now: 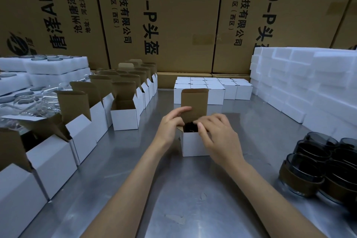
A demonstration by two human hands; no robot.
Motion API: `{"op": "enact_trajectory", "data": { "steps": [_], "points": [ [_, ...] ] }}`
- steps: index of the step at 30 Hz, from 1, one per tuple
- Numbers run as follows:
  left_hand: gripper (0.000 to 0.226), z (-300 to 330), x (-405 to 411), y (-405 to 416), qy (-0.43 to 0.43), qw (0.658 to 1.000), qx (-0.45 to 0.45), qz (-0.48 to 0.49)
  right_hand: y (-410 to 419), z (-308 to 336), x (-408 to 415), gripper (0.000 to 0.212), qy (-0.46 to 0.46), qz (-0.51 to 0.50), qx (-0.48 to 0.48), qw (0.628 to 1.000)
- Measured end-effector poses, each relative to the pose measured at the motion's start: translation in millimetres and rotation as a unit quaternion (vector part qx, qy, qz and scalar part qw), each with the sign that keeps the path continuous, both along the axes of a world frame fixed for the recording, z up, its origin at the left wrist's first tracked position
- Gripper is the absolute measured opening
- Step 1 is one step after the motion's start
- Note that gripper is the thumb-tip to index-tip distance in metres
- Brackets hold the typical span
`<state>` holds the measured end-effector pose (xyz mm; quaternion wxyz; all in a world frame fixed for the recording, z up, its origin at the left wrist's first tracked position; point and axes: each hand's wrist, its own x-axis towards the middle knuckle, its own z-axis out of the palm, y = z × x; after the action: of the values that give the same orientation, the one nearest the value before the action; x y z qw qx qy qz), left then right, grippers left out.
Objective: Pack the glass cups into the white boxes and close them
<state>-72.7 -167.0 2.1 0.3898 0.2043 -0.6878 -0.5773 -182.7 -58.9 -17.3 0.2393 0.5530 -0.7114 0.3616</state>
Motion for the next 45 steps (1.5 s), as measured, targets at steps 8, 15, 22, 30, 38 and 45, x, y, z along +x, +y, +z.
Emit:
{"op": "enact_trajectory", "data": {
  "steps": [8, 15, 22, 30, 38, 45],
  "points": [
    [0.049, 1, -2, 2, 0.116, 0.977, 0.167, -0.067, -6, 2, -3, 0.038, -0.588, 0.166, -0.116, 0.783],
    [0.041, -2, -5, -1, 0.096, 0.985, 0.133, -0.054, -2, 1, -6, 0.034, -0.592, 0.221, -0.033, 0.774],
    [0.022, 3, -6, 5, 0.044, 0.997, 0.049, -0.026, -5, 1, -7, 0.058, -0.591, 0.204, -0.024, 0.780],
    [0.063, -1, -16, 15, 0.032, 0.991, -0.094, 0.087, -3, 6, 0, 0.054, -0.572, 0.204, -0.016, 0.795],
    [0.028, 3, -4, 13, -0.024, 0.975, -0.215, 0.038, -2, 2, 4, 0.020, -0.544, 0.194, -0.048, 0.815],
    [0.045, 5, 8, 14, -0.107, 0.979, -0.152, -0.080, 3, 5, 7, 0.030, -0.563, 0.171, -0.077, 0.805]
  ]
}}
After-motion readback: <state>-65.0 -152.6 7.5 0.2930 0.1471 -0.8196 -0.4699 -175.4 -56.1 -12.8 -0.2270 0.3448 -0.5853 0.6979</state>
